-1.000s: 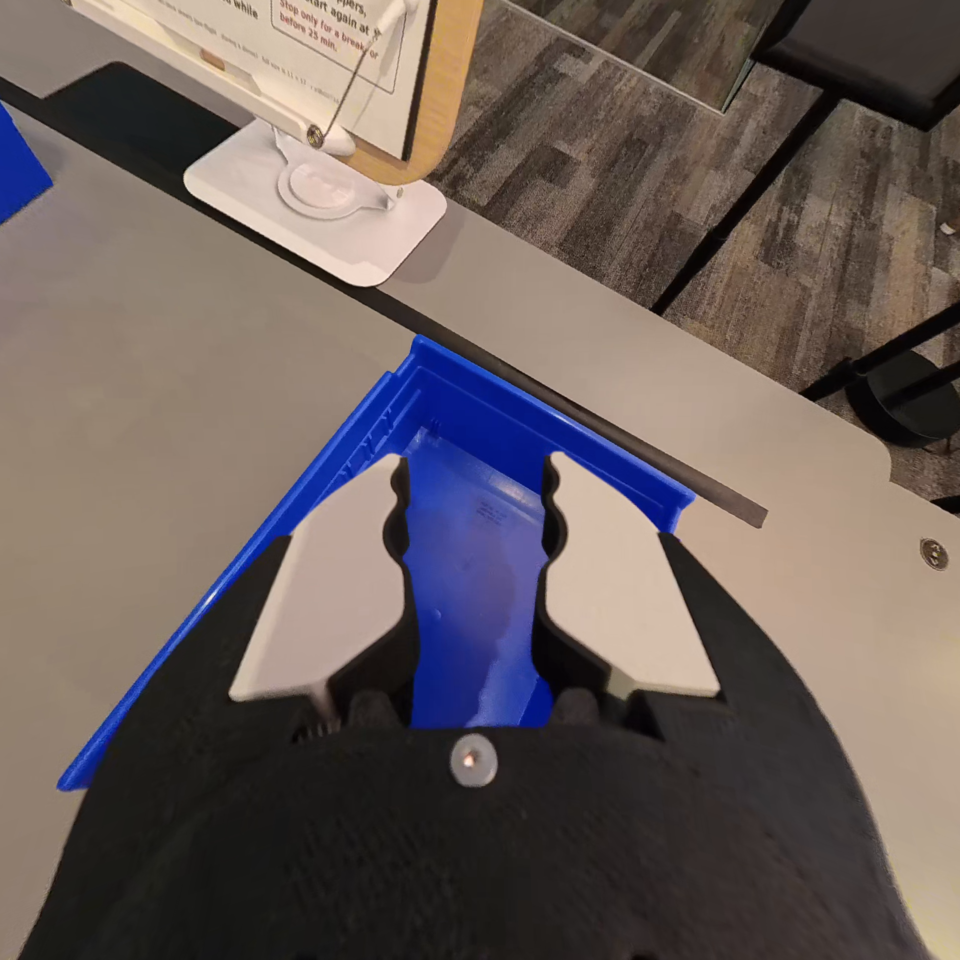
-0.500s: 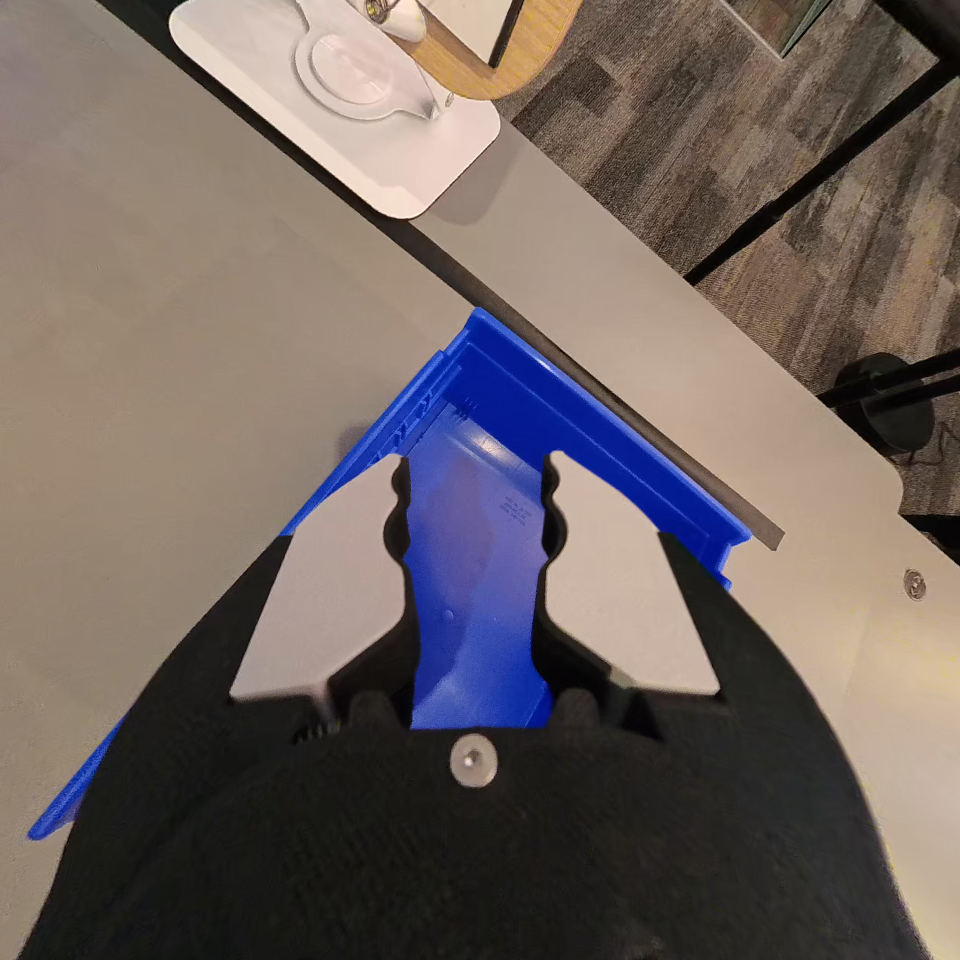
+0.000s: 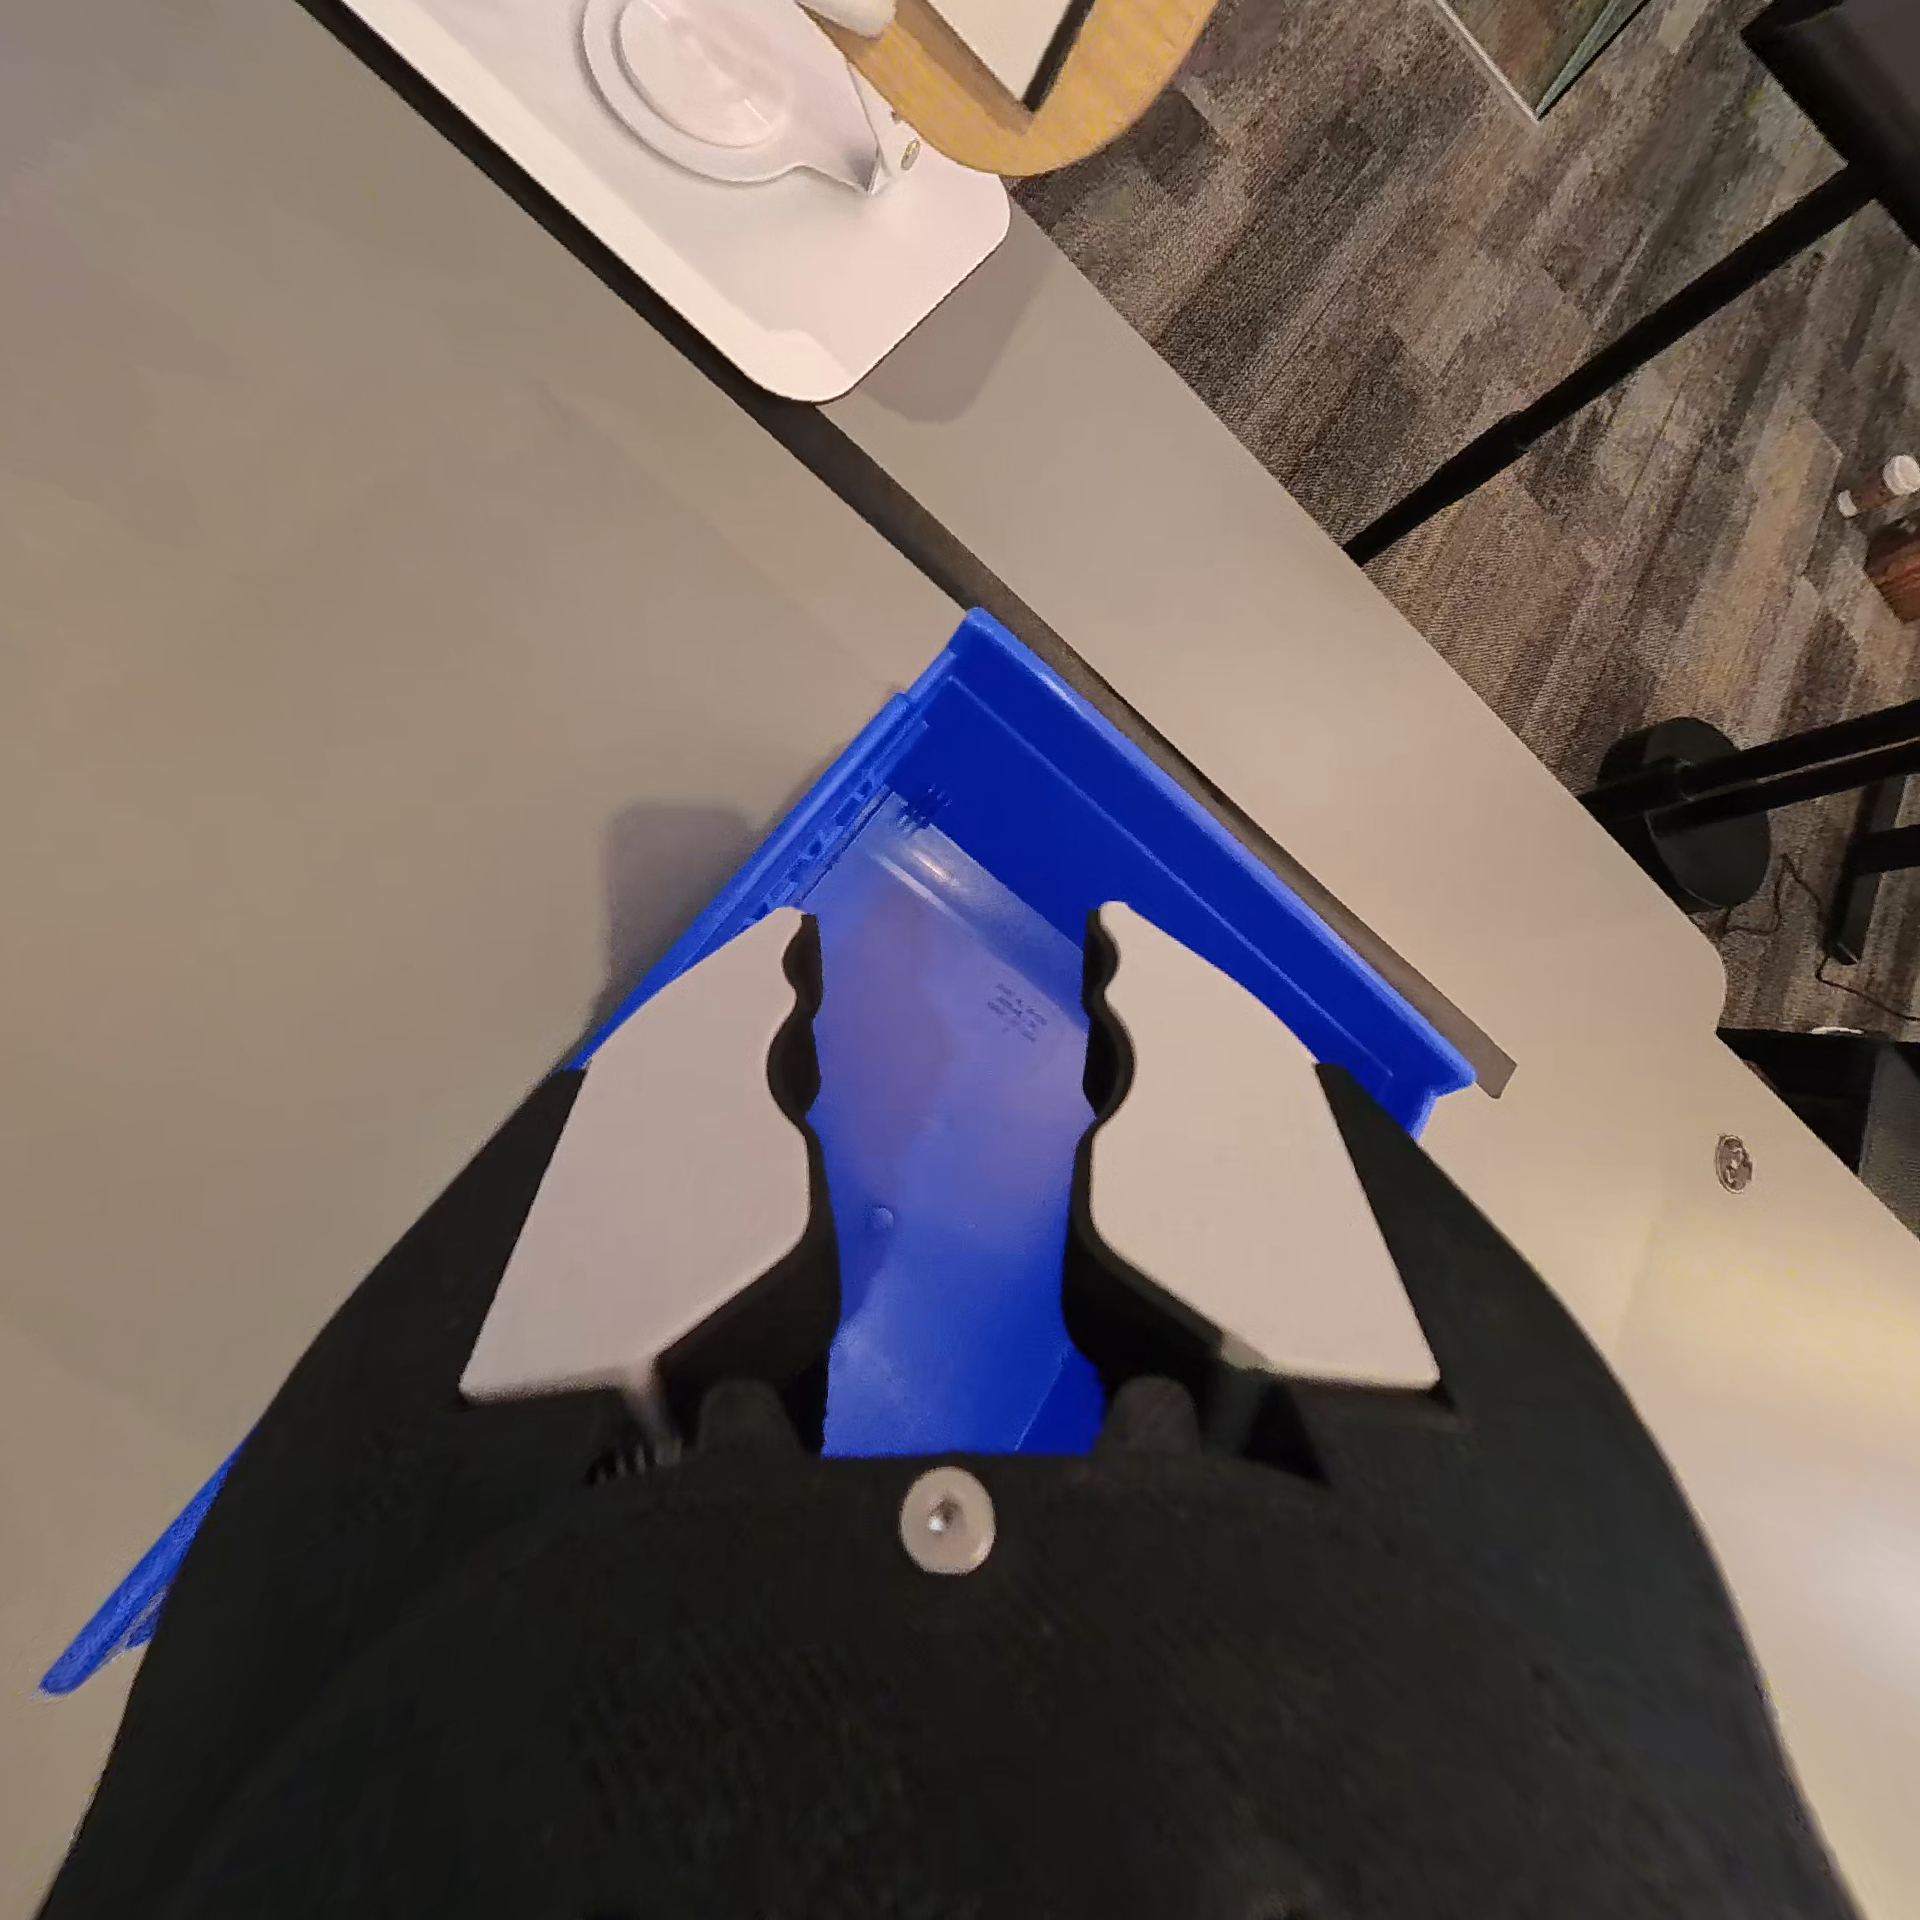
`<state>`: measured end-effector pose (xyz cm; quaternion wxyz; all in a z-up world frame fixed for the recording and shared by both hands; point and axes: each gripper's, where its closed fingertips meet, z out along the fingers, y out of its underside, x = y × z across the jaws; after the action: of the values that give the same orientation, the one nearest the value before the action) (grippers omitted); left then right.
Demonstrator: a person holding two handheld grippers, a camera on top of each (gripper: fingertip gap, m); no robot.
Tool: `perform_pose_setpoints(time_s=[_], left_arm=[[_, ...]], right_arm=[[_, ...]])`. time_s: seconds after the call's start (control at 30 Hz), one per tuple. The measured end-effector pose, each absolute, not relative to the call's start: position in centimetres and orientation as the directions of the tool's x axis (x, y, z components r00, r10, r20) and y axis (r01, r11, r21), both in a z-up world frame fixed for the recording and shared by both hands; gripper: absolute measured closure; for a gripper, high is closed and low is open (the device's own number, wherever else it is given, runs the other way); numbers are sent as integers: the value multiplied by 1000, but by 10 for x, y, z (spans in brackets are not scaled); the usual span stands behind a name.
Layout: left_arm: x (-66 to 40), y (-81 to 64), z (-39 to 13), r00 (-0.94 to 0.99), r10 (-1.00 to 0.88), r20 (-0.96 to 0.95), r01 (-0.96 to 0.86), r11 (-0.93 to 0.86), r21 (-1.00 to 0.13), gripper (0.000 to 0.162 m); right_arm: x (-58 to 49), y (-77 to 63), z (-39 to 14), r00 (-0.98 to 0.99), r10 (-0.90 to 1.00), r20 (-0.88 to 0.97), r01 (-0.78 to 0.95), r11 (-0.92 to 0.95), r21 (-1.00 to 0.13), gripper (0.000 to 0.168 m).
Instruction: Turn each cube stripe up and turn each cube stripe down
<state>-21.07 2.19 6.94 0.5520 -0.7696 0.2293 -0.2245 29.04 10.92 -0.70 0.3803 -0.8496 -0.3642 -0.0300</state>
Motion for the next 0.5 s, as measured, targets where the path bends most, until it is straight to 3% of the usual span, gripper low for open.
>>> perform_pose_setpoints(time_s=[0.13, 0.33, 0.5], left_arm=[[-162, 2, 38, 741, -669, 50, -275, -371, -887, 114], [-143, -5, -49, 688, -717, -107, -613, -497, -614, 110], [-141, 10, -85, 697, -697, -171, -676, -559, -480, 114]], right_arm=[[293, 106, -4, 725, 596, 344, 653, -438, -618, 119], [302, 104, -5, 744, 582, 328, 634, -461, -621, 119], [302, 103, -11, 737, 592, 325, 645, -474, -599, 119]])
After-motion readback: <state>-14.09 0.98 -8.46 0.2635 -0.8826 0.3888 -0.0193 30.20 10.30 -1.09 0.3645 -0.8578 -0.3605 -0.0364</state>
